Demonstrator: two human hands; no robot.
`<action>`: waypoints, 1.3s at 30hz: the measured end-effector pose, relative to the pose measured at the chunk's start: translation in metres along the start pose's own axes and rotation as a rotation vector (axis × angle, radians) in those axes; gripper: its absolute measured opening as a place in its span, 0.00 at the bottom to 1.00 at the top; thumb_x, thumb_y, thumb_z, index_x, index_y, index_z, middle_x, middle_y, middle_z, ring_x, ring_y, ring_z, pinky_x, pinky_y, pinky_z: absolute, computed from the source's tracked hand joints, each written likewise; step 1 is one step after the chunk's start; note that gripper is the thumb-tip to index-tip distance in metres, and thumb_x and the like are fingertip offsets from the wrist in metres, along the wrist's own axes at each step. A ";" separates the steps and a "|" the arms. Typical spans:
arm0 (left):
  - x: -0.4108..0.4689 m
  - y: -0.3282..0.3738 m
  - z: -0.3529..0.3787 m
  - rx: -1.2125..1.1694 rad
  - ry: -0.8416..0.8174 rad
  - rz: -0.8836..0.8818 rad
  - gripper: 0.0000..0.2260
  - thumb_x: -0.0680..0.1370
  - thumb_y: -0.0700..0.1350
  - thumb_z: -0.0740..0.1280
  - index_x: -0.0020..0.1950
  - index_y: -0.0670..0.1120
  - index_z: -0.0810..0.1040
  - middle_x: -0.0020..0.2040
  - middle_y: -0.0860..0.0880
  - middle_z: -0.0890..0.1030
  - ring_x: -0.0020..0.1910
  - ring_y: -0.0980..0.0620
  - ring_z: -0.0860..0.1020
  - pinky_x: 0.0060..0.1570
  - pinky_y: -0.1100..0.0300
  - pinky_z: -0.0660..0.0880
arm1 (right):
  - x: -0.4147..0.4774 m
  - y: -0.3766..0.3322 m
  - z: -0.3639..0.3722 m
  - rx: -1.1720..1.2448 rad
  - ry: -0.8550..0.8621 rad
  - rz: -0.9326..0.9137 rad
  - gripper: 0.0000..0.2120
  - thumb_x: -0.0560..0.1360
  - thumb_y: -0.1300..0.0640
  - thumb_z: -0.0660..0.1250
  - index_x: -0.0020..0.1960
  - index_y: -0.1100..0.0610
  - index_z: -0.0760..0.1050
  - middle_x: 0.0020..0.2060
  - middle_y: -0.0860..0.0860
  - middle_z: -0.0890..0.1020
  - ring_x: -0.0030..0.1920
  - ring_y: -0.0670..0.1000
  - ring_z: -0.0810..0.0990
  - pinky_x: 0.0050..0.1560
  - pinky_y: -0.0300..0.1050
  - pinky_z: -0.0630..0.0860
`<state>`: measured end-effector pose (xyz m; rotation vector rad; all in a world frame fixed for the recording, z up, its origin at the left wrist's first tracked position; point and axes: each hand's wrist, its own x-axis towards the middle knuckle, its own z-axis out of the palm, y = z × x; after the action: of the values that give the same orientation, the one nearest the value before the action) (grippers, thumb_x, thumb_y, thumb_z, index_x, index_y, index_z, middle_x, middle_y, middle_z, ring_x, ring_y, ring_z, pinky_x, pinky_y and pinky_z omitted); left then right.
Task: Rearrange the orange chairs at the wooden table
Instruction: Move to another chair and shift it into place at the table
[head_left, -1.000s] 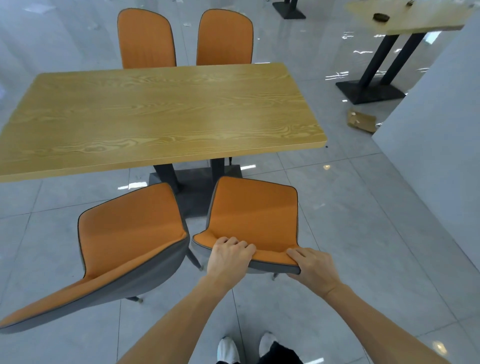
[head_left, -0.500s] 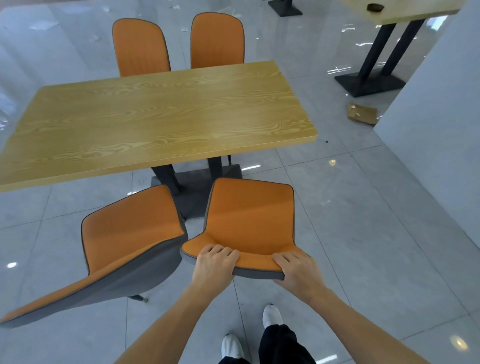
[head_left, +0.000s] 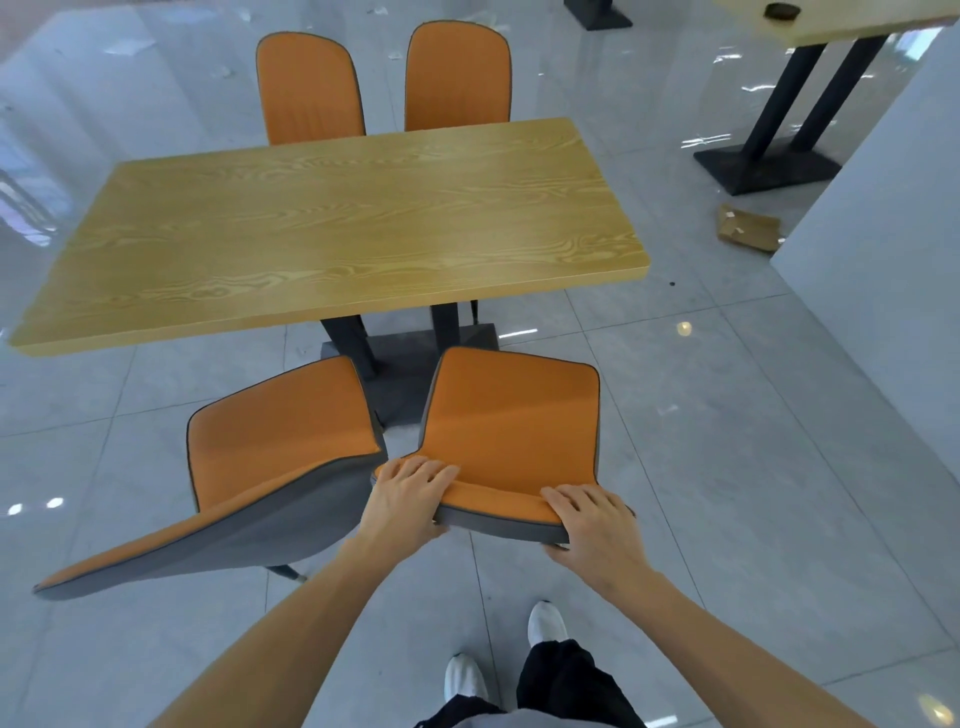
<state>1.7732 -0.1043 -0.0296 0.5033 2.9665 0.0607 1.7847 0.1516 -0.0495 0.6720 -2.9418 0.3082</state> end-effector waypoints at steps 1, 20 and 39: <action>0.001 -0.002 0.001 -0.015 0.004 0.002 0.25 0.52 0.50 0.81 0.47 0.51 0.80 0.42 0.54 0.84 0.43 0.51 0.82 0.48 0.53 0.77 | 0.002 0.001 0.000 0.006 0.000 0.009 0.29 0.49 0.50 0.83 0.47 0.55 0.81 0.38 0.48 0.85 0.36 0.51 0.83 0.32 0.45 0.80; 0.008 0.049 0.001 -0.151 -0.007 -0.290 0.07 0.67 0.37 0.69 0.40 0.48 0.78 0.36 0.50 0.82 0.40 0.46 0.78 0.53 0.48 0.69 | 0.038 0.069 0.001 0.116 0.049 -0.288 0.18 0.53 0.64 0.81 0.41 0.55 0.82 0.33 0.49 0.84 0.31 0.50 0.81 0.30 0.38 0.76; 0.035 0.047 0.001 -0.067 -0.011 -0.307 0.16 0.56 0.45 0.80 0.38 0.52 0.78 0.34 0.53 0.82 0.38 0.48 0.81 0.43 0.46 0.75 | 0.062 0.080 -0.011 0.100 -0.112 -0.221 0.21 0.51 0.55 0.83 0.42 0.55 0.83 0.36 0.49 0.86 0.34 0.50 0.83 0.34 0.42 0.80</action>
<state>1.7558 -0.0483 -0.0317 0.0372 2.9803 0.1253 1.6944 0.1990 -0.0435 1.0500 -2.9329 0.4108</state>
